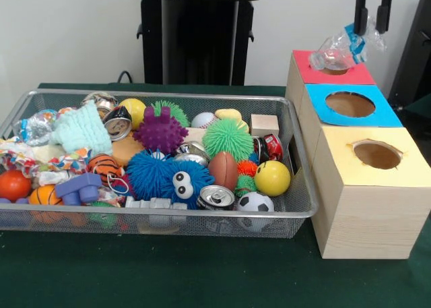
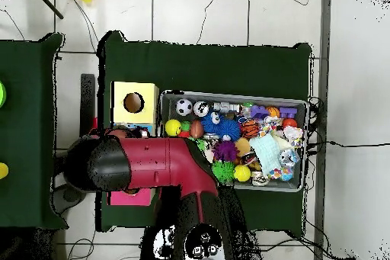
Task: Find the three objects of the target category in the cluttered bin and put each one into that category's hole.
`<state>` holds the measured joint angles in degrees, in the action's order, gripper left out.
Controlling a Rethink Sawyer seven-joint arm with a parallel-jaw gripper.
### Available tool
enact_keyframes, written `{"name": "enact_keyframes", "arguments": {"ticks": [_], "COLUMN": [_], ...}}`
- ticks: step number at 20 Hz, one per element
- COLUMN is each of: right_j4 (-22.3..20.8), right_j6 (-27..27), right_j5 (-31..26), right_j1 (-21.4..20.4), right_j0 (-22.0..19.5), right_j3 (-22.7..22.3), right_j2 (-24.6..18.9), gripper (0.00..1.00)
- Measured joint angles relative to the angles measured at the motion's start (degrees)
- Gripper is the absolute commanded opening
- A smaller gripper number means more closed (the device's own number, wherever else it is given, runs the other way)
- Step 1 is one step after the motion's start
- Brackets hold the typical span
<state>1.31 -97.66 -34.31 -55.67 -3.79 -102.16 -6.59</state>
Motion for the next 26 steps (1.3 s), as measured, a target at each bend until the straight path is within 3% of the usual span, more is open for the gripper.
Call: {"name": "enact_keyframes", "arguments": {"ticks": [17,26], "right_j4": [0.71,2.04], "right_j6": [-2.49,-3.04], "right_j5": [6.81,6.8], "right_j1": [8.29,8.71], "right_j0": [4.62,9.86], "right_j3": [0.08,0.11], "right_j2": [5.04,9.06], "gripper": [0.0,0.0]}}
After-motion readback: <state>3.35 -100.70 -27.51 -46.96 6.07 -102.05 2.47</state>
